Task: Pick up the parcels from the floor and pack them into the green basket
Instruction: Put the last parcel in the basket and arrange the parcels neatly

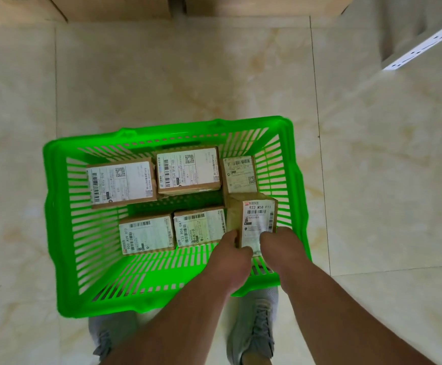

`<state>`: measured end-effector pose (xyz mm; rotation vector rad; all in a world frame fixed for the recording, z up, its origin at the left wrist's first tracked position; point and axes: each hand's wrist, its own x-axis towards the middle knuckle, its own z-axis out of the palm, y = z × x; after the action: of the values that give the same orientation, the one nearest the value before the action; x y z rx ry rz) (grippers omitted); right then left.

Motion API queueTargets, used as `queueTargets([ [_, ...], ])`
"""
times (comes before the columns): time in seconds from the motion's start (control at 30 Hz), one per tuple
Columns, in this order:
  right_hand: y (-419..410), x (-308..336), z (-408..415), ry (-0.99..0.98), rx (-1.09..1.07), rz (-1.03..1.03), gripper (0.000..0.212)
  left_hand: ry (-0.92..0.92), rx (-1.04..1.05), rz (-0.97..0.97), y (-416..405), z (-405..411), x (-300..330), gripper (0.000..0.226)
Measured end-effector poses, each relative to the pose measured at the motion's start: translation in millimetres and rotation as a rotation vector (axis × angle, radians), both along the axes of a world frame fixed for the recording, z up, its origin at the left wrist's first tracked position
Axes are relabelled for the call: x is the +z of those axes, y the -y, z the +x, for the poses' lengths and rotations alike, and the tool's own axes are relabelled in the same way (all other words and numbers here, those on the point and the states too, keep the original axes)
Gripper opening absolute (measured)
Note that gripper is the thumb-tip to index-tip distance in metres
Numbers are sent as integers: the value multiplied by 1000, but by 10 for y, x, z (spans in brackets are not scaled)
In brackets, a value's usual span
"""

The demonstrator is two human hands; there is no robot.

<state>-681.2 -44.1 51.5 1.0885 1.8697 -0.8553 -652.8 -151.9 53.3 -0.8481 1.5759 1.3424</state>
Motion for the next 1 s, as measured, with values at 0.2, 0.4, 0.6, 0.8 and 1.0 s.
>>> queueTargets([
  [0.2,37,22,50,-15,-14,-93,45,-3,27,-4,7,12,23,56],
  [0.4,114,146,48,-72,32,-98,62,-49,31,12,120,-49,112,61],
  [0.6,154,295,-118,-126,-29,-152,51,-103,39,18,164,-158,179,66],
  [0.8,187,281,-386,-210,-59,-128,49,-141,111,15,173,-353,264,63],
  [1.0,178,278,-620,-240,11,-92,44,-165,157,51,179,-602,300,53],
])
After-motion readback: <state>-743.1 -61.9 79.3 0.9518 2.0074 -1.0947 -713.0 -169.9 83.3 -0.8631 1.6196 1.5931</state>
